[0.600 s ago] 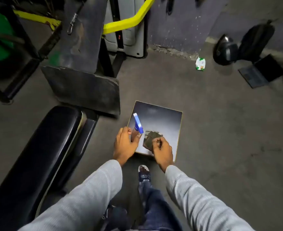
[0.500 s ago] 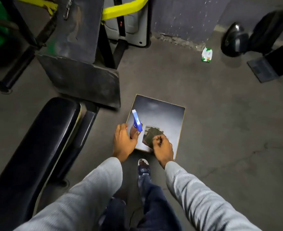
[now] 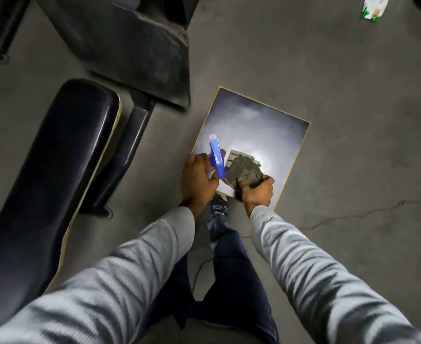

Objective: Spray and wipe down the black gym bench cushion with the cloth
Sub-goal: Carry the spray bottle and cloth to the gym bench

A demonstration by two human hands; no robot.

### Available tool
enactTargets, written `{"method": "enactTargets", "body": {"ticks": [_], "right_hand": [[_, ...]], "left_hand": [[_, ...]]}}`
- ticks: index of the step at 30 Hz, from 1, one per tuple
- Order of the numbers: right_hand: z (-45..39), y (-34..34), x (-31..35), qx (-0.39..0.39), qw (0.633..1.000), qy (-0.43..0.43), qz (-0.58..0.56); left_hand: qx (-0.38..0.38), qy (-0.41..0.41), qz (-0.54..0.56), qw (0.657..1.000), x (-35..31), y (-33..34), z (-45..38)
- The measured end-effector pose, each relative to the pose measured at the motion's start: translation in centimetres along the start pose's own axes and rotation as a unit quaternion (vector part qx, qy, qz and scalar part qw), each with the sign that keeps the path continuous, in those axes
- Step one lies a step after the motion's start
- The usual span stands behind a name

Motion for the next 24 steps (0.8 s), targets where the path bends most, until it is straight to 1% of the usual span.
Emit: {"method": "enactTargets", "body": {"ticks": [3, 6, 9, 11, 16, 19, 22, 24], "right_hand": [[-0.4, 0.5, 0.2, -0.008, 0.999, 0.032, -0.013], [-0.8, 0.4, 0.6, 0.009, 0.998, 0.057, -0.011], [-1.4, 0.3, 1.0, 0.025, 0.998, 0.051, -0.008], [-1.6, 0.2, 1.5, 0.035, 0.998, 0.053, -0.015], [-1.4, -0.3, 2.4, 0.049, 0.992, 0.1, -0.063], [-0.5, -0.4, 2.7, 0.051, 0.99, 0.096, -0.087], [-2.7, 1.5, 0.1, 0.074, 0.984, 0.105, -0.126], [-1.4, 1.9, 0.7, 0.107, 0.973, 0.11, -0.173]], "left_hand": [[-0.021, 0.0, 0.007, 1.0, 0.4, 0.5, -0.6], [-0.028, 0.017, 0.028, 0.999, -0.2, 0.2, -0.4], [-0.031, 0.039, 0.038, 0.998, -0.5, -0.1, -0.4], [-0.027, 0.029, 0.037, 0.999, -0.5, -0.2, -0.4], [-0.026, -0.008, 0.041, 0.999, -0.3, -1.1, -0.1], [-0.018, -0.029, 0.047, 0.998, 0.5, -1.8, 0.6], [-0.03, -0.052, 0.042, 0.997, 1.3, -2.9, 1.7], [-0.038, -0.068, 0.062, 0.995, 1.9, -4.1, 2.6]]}}
Point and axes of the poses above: each hand's wrist, its own z-axis away from the middle knuckle, its own y-axis out of the palm, x = y × z, the point moved 1 cm from there along -z, towards the middle knuckle, and after that the axes turned 2 degrees about -x, right-handed, at the moved point
